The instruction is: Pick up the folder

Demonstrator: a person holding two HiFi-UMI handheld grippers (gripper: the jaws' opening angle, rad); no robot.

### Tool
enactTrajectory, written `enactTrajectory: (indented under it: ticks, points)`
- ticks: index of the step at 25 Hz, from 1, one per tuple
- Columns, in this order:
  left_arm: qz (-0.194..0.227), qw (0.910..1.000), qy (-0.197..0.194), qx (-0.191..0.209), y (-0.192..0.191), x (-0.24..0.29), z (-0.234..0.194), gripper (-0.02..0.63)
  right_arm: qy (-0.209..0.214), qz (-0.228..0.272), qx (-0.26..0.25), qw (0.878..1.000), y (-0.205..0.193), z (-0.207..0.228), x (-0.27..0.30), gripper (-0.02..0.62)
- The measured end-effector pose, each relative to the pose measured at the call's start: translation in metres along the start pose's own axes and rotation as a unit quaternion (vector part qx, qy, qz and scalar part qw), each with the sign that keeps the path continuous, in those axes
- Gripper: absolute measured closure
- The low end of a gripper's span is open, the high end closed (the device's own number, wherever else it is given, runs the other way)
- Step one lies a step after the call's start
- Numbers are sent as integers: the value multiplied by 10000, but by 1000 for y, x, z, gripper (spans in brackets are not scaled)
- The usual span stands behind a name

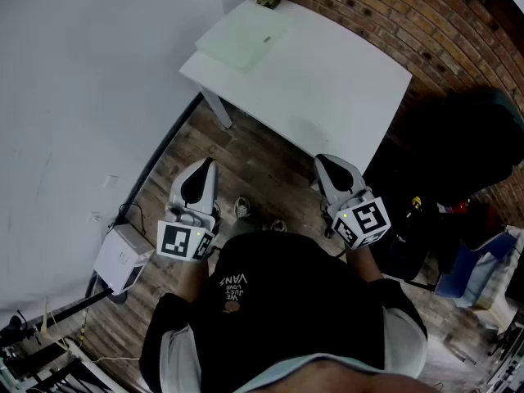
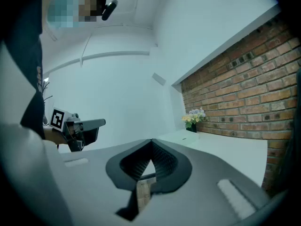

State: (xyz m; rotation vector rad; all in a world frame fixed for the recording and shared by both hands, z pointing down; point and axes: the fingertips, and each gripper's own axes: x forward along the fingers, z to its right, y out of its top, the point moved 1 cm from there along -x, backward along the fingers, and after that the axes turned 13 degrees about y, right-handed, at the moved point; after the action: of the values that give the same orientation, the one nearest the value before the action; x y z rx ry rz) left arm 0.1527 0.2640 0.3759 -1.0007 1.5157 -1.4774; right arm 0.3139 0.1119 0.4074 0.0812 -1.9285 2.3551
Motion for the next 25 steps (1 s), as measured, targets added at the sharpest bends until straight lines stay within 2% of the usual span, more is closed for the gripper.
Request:
enactTrajectory:
  ticks: [13,19,25]
  points:
    - [-108,9998,147,-38,-9,-2,-5,606,123,159,194,9996,-3,4,5,597]
    - [-139,9997,98,-167,-15,12,-19,606,-17,173,226,9996,-3,13,20,597]
    - [-166,9998,69,-108,-14,31,-51,606,-71,134,282,9995,4,20,56,597]
